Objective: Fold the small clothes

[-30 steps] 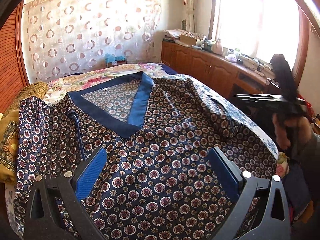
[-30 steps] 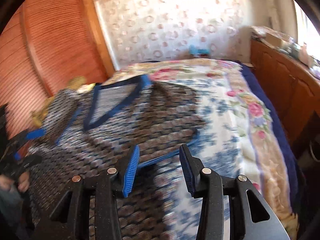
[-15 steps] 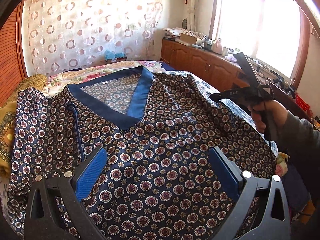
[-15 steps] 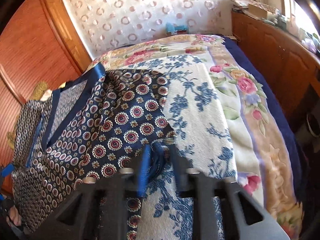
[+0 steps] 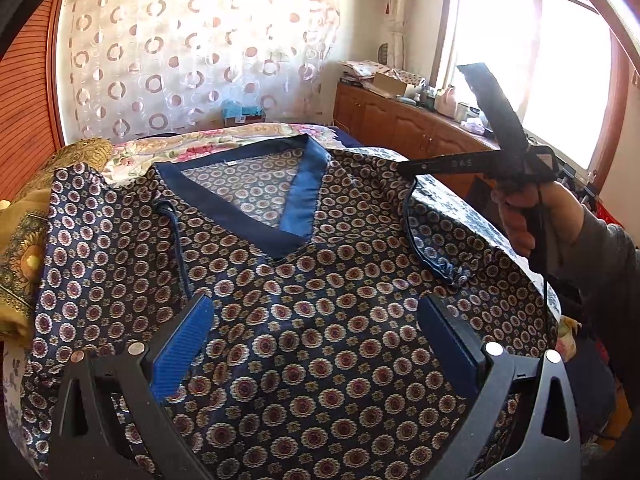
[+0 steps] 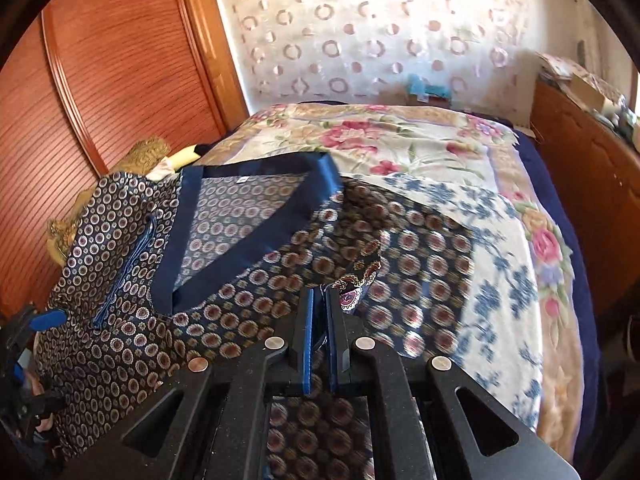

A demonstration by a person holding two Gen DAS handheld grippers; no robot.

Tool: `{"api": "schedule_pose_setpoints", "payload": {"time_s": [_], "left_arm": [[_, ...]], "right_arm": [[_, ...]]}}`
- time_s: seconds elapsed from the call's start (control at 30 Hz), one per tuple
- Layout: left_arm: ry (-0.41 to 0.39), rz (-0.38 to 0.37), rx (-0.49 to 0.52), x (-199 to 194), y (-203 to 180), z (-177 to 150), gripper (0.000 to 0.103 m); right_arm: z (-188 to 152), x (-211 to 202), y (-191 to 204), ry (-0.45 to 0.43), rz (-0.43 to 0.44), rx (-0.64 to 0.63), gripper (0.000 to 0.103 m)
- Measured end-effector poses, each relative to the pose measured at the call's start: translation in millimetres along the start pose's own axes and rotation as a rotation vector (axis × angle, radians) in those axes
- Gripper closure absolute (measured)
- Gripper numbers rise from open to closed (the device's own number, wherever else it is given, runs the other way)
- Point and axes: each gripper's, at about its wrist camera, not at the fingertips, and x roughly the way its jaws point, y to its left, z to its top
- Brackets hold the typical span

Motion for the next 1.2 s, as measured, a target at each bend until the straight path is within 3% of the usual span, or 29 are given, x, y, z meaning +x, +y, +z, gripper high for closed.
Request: {"api": "schedule_pose_setpoints", "payload": {"time_s": [0.43, 0.53, 0.6, 0.73, 0.9, 1.2], "left_arm": [[-0.026, 0.108, -0.038, -9.6, 56.1, 15.8, 0.001], [-0.031, 0.141, -0.046, -11.1, 74.0, 23.3, 0.001], [-0.03, 0.173, -0.054, -10.4, 89.6, 30.4, 0.001], [-0.023, 0.23, -0.049, -5.8, 112.6, 41.6, 0.001], [-0.014, 0.295, -0.06, 1.9, 144.7, 54.3, 0.001], [0.015, 0.323, -0.098, 16.4, 184.1, 66.6, 0.001]], "right_arm": [[11.8, 44.8, 10.8, 0.008, 0.074, -0.047, 0.097], [11.9, 54.4, 9.9, 0.022, 0.081, -0.063, 0.079], [11.5, 57.5, 7.2, 0.021, 0.092, -0.068, 0.073], [12.5, 54.6, -0.4, 0.006, 0.066, -0.066, 0.059], [13.4, 47.8, -14.5, 0.007, 0.022, -0.069, 0.057], [9.0, 52.4, -59.9, 0.013, -0.101, -0.015, 0.055]]}}
